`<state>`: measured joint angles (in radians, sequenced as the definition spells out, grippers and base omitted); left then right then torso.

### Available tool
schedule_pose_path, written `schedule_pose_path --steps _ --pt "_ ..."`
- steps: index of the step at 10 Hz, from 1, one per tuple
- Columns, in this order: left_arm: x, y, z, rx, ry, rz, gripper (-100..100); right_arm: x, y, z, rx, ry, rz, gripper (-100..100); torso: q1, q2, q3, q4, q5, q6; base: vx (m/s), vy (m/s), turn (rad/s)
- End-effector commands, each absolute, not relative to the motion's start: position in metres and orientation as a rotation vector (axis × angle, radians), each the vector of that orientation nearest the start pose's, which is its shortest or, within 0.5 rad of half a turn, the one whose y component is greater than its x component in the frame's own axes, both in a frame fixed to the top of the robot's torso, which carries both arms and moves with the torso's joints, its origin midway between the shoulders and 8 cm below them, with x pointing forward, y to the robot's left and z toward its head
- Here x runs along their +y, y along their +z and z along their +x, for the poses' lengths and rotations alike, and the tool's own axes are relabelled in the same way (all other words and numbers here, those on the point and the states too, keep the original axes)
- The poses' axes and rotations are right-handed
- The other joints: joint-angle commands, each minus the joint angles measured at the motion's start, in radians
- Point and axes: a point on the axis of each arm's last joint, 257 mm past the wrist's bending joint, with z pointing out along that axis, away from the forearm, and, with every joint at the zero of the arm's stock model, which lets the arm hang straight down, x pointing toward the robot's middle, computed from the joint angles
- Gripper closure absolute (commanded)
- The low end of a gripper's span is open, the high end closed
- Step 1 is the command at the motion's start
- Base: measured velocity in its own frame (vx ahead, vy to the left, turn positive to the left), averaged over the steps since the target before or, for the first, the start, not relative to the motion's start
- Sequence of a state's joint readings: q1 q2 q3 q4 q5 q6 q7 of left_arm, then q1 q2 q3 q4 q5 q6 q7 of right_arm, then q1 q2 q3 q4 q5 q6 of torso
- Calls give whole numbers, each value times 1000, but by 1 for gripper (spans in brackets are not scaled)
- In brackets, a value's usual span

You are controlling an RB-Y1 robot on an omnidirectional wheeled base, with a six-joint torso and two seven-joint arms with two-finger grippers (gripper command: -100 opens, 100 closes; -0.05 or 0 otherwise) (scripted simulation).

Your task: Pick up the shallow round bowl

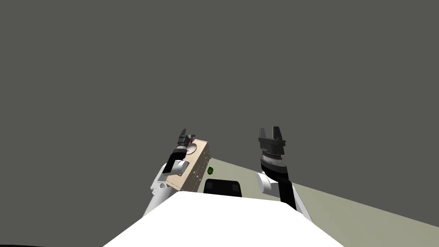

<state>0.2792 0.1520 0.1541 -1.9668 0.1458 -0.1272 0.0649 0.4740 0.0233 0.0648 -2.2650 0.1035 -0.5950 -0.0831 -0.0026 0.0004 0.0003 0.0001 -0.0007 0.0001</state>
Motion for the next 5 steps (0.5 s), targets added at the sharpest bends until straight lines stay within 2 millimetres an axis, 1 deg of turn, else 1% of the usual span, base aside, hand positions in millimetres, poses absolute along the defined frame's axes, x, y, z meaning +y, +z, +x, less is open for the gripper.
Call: schedule_pose_path --steps 1,2,3,4,5 --pt "371 -132 459 925 -1158 -1122 -100 -241 43 336 567 1416 560 0 0 0 0 0 0 0 -6 -45 19" --pt "381 -141 466 937 -1135 -1149 -100 -241 43 336 567 1416 560 0 0 0 0 0 0 0 -11 -62 51" --pt "384 -151 467 951 -1123 -1172 -100 -241 43 336 567 1416 560 0 -1 0 0 0 0 0 -5 -51 16" --pt "395 -167 474 971 -1092 -1217 -100 -241 43 336 567 1416 560 0 -1 -1 0 0 0 0 -1 -51 21" --pt "396 -171 474 976 -1088 -1225 -100 -241 43 336 567 1416 560 0 0 -1 0 0 0 0 3 -34 20"
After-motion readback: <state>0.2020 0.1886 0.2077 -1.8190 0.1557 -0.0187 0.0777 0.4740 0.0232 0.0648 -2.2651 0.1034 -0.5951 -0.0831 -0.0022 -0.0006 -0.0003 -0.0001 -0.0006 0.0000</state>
